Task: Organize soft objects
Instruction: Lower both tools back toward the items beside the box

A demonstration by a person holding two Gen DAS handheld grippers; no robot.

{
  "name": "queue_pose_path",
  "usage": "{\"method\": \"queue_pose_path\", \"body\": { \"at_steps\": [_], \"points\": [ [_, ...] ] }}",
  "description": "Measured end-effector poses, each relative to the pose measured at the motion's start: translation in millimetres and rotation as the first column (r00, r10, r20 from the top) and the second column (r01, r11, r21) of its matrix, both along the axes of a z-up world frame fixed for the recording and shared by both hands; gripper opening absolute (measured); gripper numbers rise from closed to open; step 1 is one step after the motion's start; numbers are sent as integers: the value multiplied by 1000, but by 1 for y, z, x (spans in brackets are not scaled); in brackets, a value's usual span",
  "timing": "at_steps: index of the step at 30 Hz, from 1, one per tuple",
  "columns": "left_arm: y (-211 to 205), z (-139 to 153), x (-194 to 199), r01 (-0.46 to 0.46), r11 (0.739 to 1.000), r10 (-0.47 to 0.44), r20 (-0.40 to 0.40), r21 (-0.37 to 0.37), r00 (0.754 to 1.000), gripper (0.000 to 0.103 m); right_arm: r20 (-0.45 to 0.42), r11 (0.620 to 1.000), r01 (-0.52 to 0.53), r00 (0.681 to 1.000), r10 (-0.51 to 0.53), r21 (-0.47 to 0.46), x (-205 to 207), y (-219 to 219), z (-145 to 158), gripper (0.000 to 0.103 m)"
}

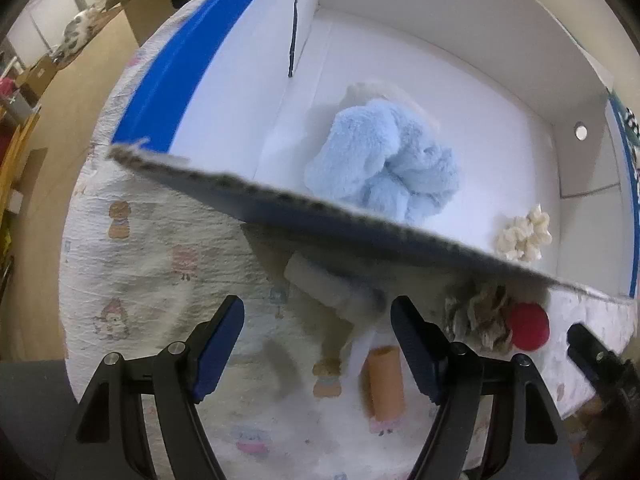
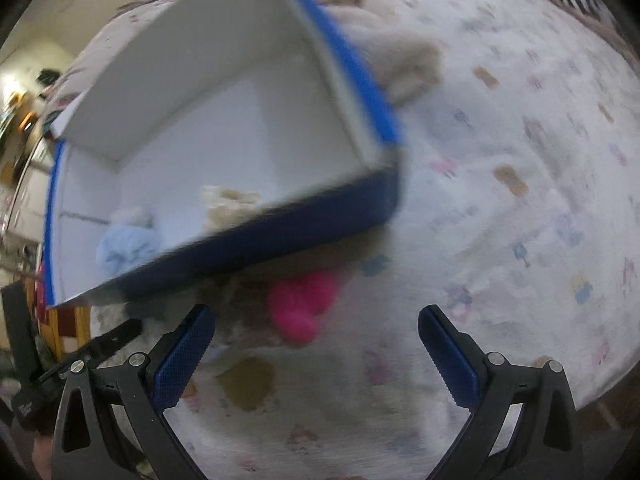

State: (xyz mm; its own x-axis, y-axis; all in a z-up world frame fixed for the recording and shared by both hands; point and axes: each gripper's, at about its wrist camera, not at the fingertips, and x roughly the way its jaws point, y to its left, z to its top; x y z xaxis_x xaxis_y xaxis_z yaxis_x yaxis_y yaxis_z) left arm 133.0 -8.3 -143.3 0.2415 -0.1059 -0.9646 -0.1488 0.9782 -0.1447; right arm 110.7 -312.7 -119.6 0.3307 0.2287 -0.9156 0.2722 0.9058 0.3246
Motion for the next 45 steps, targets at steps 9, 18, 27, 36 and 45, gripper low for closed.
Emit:
{"method": "queue_pose_path", "body": {
  "at_steps": [9,18,27,36,45],
  "points": [
    [-12,-13,12,-6,999,4,-47,-34,999,73,-43,997,-43,998,46,58,12,9,-18,85],
    [1,-23,18,-47,996,41,-77,-80,996,53,-88,998,-45,995,48,37,23,16,-33,53],
    [-8,-28,25,-26,999,23,-73,-45,997,49,-76,996,-91,993,90,-10,29,31,-32,47],
    [-17,-27,13,24,1000,-24,-70,-5,997,21,-47,996,-85,995,84,-20,19,38,-21,47],
    [-8,-11,-11,47,999,-47,-13,3,999,21,-11,994,-97,995,96,-52,1,53,-19,47]
  ]
}}
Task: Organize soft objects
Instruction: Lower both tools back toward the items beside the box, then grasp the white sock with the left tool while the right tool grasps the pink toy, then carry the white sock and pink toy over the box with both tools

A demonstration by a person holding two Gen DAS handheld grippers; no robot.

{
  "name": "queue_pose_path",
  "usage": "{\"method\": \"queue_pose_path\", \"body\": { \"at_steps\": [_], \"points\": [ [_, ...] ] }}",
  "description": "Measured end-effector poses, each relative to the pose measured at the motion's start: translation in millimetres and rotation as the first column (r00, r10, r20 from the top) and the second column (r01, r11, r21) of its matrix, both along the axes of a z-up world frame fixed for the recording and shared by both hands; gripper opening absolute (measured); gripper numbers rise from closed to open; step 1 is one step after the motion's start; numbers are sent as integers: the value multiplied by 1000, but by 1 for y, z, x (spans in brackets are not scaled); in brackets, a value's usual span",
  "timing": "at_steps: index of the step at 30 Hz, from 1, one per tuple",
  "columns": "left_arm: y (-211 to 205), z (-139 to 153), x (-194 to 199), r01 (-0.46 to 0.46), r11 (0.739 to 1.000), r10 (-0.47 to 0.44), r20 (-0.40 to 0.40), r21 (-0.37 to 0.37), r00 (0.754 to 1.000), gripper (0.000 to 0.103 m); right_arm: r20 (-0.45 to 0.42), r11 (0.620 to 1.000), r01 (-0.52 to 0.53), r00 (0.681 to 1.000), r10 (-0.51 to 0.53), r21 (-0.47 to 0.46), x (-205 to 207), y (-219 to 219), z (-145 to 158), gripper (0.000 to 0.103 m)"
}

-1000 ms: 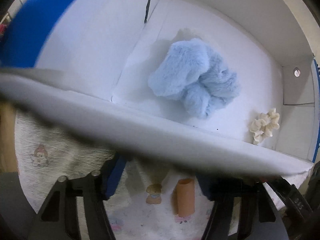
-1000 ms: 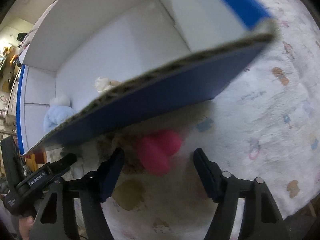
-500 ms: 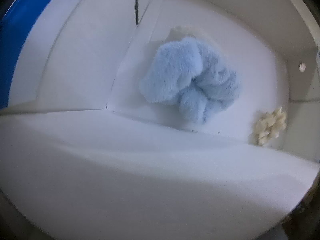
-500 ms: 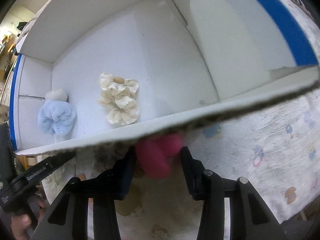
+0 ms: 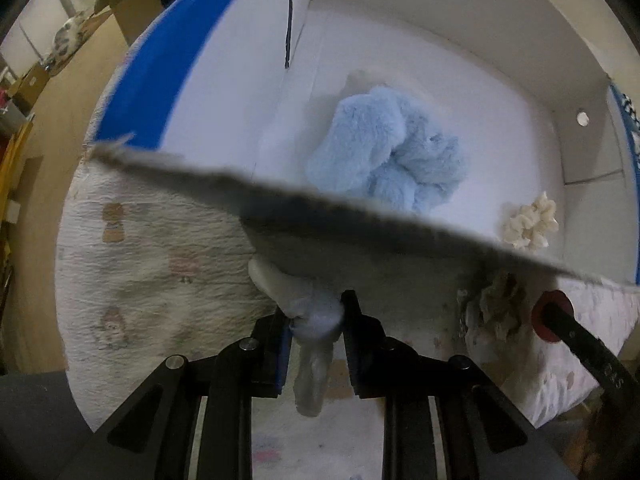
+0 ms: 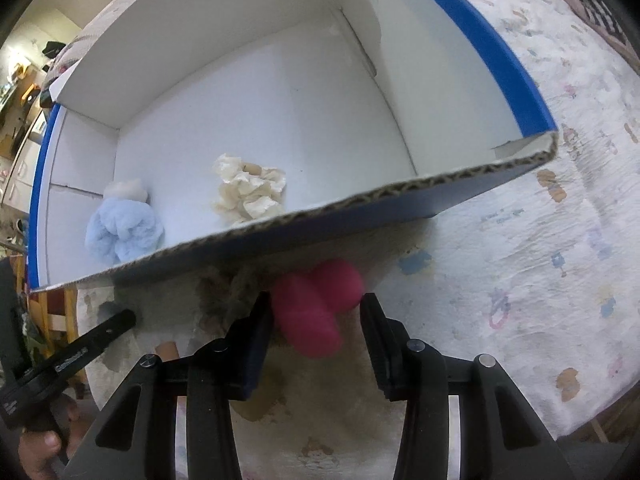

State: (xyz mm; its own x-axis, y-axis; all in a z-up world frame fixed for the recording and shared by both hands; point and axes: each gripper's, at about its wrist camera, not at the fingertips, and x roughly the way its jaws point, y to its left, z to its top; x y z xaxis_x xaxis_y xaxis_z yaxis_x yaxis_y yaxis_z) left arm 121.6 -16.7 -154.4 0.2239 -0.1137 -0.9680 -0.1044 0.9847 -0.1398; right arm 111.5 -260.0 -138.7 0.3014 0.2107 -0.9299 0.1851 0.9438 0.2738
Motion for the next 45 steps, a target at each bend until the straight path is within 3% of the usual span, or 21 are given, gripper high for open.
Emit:
{"method": "queue_pose_path", "body": {
  "at_steps": [9,13,16,20,22,24,27,33,39,45],
  "points": [
    [30,27,-22,-9,999,11,56,-32,998,21,55,1000,-11,998,11,-3,-8,8,17,46],
    [27,39,-35,-15,998,20,90,-56,996,21,117,998,-69,991,67,10,-28,17,33,46],
    [44,63,-46,-9,998,18,152,-63,988,21,195,992,-124,974,117,22,-37,26,53,46],
    [37,90,-63,27,1000,-21,289,-15,957,21,311,980,-201,932,187,12,-48,33,82,46],
    [37,103,-67,35,999,-35,322,8,946,21,351,976,-217,913,210,-22,-50,31,97,46],
    [35,105,-67,33,999,-33,300,4,953,21,376,973,-229,899,225,-34,-48,36,106,46],
    [33,111,-63,14,1000,-15,298,5,954,21,401,972,-233,887,228,-38,-43,39,116,46],
    [17,136,-38,53,997,-66,339,48,938,21,466,967,-240,848,253,-89,-33,43,141,46],
    [0,156,-5,97,992,-119,373,77,920,21,480,969,-231,842,246,-90,-10,34,150,46],
    [-15,155,32,139,986,-164,356,95,920,21,474,960,-241,836,278,-139,22,29,154,46]
  ]
}}
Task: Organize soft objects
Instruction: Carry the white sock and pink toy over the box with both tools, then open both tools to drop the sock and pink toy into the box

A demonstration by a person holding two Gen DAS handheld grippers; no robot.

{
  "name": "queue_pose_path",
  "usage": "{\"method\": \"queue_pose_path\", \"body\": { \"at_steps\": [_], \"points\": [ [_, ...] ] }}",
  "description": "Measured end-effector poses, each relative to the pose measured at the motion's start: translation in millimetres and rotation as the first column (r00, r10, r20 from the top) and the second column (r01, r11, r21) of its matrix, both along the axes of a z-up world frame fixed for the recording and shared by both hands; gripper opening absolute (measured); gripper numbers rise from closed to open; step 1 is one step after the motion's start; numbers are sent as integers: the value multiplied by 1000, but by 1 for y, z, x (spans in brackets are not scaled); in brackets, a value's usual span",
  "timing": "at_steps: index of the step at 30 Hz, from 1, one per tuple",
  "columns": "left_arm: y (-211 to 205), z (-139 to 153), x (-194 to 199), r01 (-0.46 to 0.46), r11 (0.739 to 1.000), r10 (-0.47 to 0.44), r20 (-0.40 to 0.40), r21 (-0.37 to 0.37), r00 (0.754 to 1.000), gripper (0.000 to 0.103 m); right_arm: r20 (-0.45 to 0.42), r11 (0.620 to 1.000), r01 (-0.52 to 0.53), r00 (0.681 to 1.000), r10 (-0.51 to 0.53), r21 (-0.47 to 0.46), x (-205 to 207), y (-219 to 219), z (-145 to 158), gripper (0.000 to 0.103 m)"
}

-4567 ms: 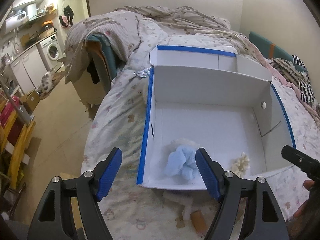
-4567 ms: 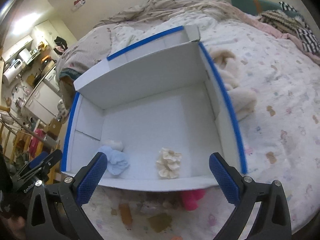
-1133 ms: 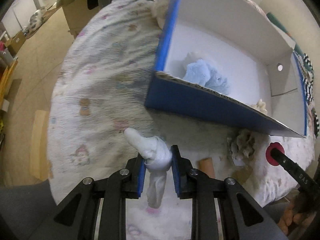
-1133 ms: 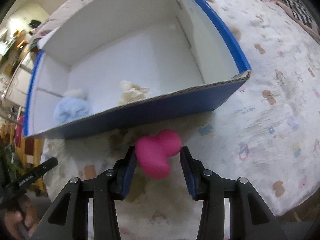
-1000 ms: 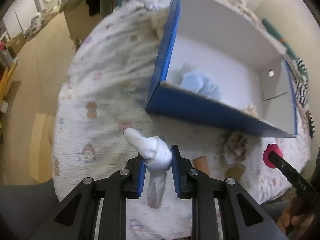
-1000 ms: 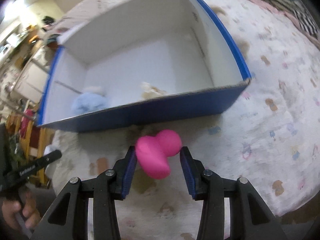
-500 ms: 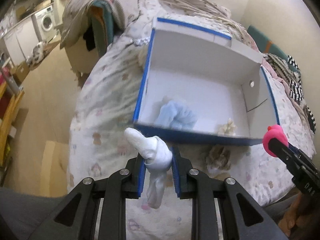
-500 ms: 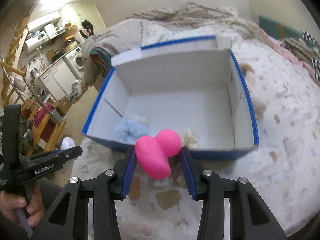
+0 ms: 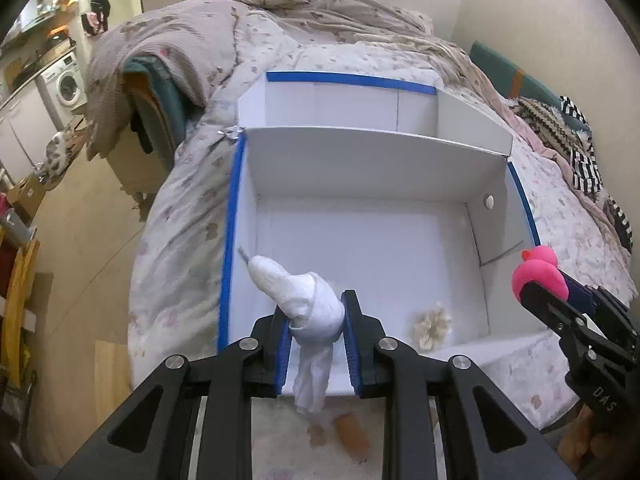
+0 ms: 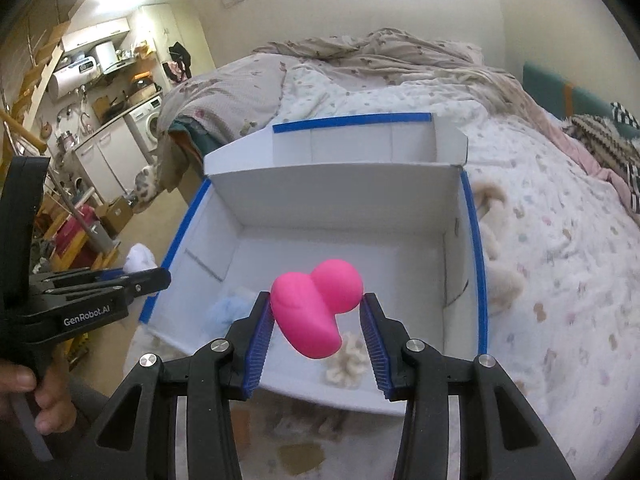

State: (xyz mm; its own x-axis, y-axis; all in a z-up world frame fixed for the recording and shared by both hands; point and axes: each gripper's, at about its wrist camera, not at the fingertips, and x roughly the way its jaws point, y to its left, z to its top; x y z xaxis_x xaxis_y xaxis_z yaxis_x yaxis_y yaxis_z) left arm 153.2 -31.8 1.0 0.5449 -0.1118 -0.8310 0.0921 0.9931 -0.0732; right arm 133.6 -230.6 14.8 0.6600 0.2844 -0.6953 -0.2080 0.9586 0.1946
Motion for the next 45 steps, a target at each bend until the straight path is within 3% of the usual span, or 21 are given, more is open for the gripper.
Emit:
{"method": "queue_pose_path", "body": {
  "at_steps": [9,16,20,27,36,45],
  "points": [
    [-17,-20,48,68,998,-68,-2,13,998,21,-68,1000,-2,998,0,-23,51,1,-28,46],
    [-14,-50,67,24,1000,-24,-38,4,999,21,-145,999,2,989,-7,-32,67,7,-52,46],
    [-12,-59,71,5,1000,-4,-47,11,999,21,-197,996,-25,980,7,-90,67,15,-69,46],
    [-12,-84,82,-9,999,5,-139,-33,990,22,-274,993,-37,962,4,-115,68,15,-88,47],
    [-15,-86,91,0,1000,-2,-147,-14,989,22,-332,996,16,942,-44,-86,73,0,-99,47],
    [-13,-84,89,-28,1000,26,-145,-10,989,24,-318,996,24,947,-50,-83,72,-2,-97,47]
  ]
}}
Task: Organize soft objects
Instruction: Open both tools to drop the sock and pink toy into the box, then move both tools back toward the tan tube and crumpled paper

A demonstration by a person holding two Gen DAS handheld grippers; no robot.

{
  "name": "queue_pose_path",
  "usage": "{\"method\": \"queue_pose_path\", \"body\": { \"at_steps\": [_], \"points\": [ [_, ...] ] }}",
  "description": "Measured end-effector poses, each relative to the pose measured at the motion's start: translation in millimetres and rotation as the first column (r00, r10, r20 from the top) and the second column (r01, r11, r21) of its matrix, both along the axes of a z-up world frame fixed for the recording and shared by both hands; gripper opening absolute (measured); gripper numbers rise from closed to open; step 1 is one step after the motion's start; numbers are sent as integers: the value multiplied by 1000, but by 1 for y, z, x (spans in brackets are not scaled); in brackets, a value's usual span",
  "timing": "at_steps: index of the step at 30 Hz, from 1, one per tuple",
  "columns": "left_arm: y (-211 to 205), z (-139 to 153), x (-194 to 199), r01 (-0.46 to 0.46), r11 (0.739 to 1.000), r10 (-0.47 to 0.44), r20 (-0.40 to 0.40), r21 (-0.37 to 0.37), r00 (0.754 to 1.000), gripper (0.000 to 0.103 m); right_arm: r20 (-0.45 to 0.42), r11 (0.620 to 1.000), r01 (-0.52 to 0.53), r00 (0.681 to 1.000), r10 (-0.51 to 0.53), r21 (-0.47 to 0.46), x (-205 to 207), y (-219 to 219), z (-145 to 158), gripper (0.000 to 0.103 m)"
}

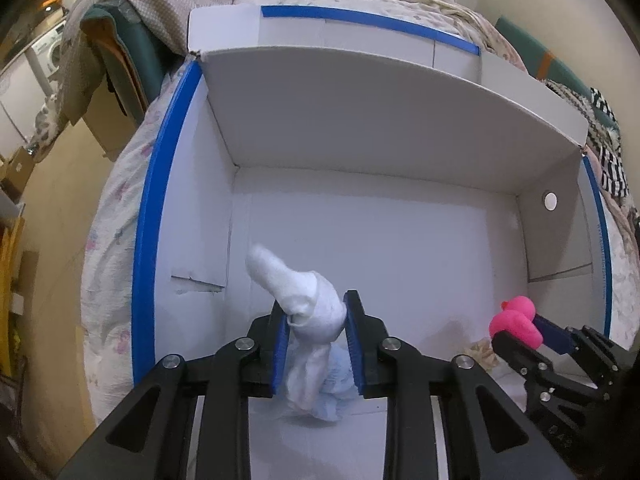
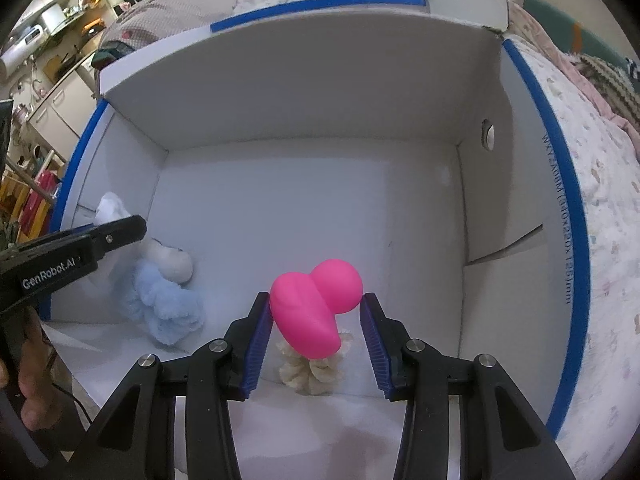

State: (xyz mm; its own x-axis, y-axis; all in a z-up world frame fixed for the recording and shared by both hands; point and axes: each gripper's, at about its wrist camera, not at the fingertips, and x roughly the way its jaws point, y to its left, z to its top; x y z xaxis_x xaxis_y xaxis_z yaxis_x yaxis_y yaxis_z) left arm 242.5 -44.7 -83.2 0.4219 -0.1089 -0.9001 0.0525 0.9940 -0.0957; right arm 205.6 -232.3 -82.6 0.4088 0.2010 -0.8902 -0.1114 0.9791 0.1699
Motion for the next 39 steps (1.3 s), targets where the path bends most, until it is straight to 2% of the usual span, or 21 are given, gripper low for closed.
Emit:
{"method": "queue_pose_path", "body": {
  "at_steps": [3,5,6,7,10,12,15,17,19,23,28,35,37,39],
  "points": [
    [0,0,-1,1,1000,-1,-1,9,1000,26,-3,1000,2,1000,-2,12,-2,-2,2,47],
    [0,-1,-1,0,1000,0,-9,0,1000,37,5,1000,16,1000,-16,19,-2,-5,4,48],
    [1,0,-1,-3,1000,3,-11,-9,1000,44,20,999,28,999,-28,20,-3,-6,7,54],
    [1,0,-1,-7,1000,7,-12,-13,1000,49,38,999,36,999,-37,26,-4,-8,11,65],
    [3,6,-2,-4,998,4,5,-70,1000,56,84,998,45,995,-49,49,-6,-11,23,75],
    [1,10,-4,-2,998,3,25,-56,1000,57,92,998,46,994,-51,51,-6,-11,26,78],
    [-3,11,-5,8,1000,-7,38,-22,999,57,119,997,67,990,-70,29,-6,-14,29,95],
    [-5,12,-6,14,1000,-13,41,-17,999,57,137,996,75,987,-81,44,-2,-14,32,96],
    [-5,14,-8,15,1000,-14,51,-4,999,57,150,995,79,985,-87,59,-2,-16,35,102],
    [-2,20,-15,3,1000,-4,78,14,997,58,197,993,85,975,-99,80,-2,-7,43,103],
    [11,33,-27,-27,999,29,102,-17,994,59,263,995,84,960,-94,49,-14,-1,52,103],
    [23,51,-53,-43,999,46,150,-22,988,60,287,995,96,952,-103,41,-41,-1,64,103],
    [25,57,-64,-37,999,38,175,-7,984,68,296,995,94,950,-99,34,-52,-1,69,103],
    [28,60,-75,-40,999,37,192,10,981,69,293,994,98,950,-106,41,-64,-4,69,103]
  ]
}}
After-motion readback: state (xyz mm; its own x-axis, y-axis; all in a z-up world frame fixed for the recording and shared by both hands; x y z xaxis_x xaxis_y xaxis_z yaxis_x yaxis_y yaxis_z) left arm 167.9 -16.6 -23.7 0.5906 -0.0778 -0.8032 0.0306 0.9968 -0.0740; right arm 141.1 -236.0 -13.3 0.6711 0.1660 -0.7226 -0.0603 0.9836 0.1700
